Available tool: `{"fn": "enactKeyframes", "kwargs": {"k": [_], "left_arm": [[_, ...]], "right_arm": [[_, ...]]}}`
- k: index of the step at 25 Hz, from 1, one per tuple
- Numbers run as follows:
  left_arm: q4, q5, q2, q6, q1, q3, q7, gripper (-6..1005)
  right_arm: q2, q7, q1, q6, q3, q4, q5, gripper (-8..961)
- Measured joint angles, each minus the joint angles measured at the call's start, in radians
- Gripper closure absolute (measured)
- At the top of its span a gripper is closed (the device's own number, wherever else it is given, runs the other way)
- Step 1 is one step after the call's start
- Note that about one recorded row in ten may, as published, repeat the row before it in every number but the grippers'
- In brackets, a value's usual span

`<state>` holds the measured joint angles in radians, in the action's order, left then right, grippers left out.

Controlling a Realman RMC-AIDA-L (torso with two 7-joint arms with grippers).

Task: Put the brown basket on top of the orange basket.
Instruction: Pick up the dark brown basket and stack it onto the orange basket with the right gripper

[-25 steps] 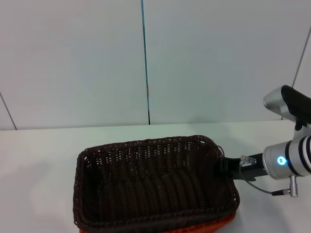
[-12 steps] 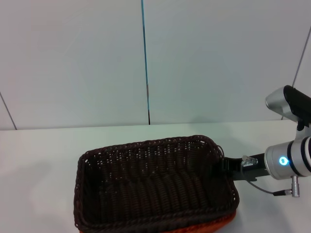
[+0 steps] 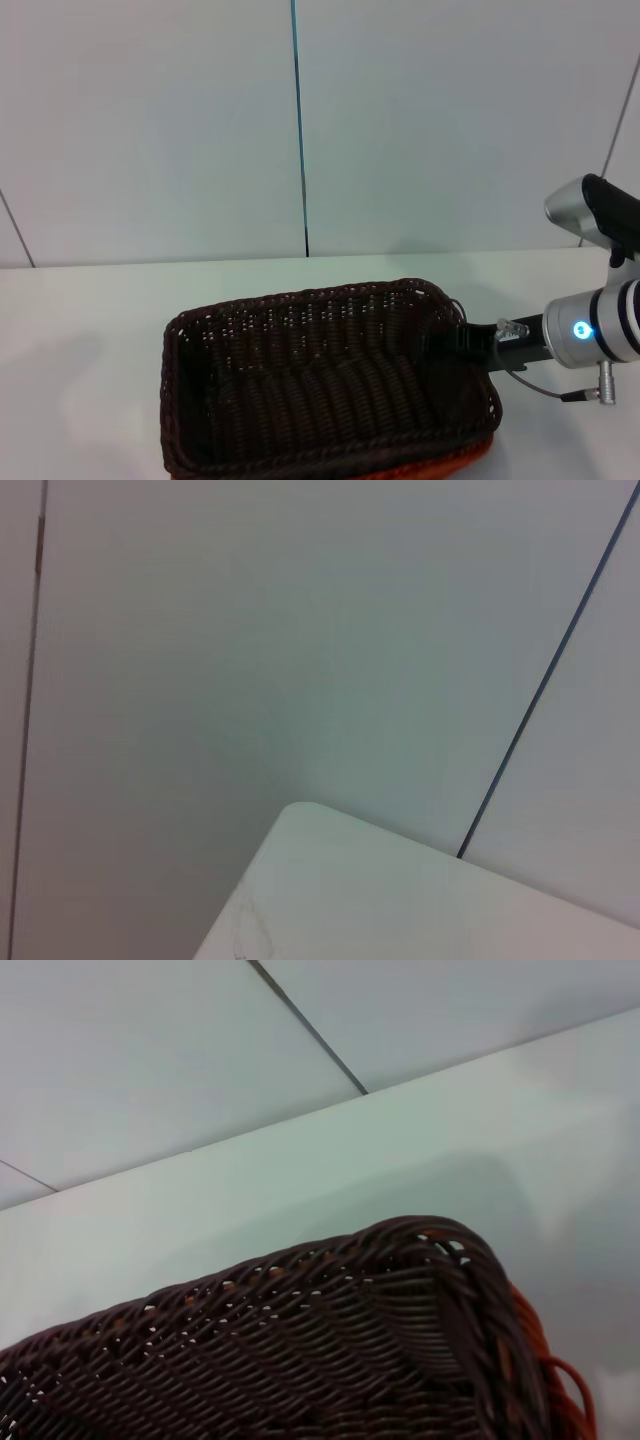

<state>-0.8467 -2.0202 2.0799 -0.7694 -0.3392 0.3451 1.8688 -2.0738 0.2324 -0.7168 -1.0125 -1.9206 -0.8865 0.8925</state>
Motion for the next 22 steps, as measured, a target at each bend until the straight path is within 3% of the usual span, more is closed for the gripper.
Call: {"fn": "enactKeyframes", "kwargs": {"k": [4,15,22], "left_arm": [[0.002,0.000,-0.001,0.003,0.000,0.000,0.000,110],[0.003,0.000,-0.002,0.011,0.002,0.000,-0.001,111],[0.003,0.000,-0.001,0.011,0.002,0.000,0.000,110]], "right_arm": [[-0.001,0.000,-0.001,-0.002,-0.001,-0.002,-0.001,260],[0.000,0.007,0.007,-0.066,-0.018,-0.066,0.032,255],[0.003,-0.003,0.011,-0.122,-0.080,-0.104,-0.004,256]]}}
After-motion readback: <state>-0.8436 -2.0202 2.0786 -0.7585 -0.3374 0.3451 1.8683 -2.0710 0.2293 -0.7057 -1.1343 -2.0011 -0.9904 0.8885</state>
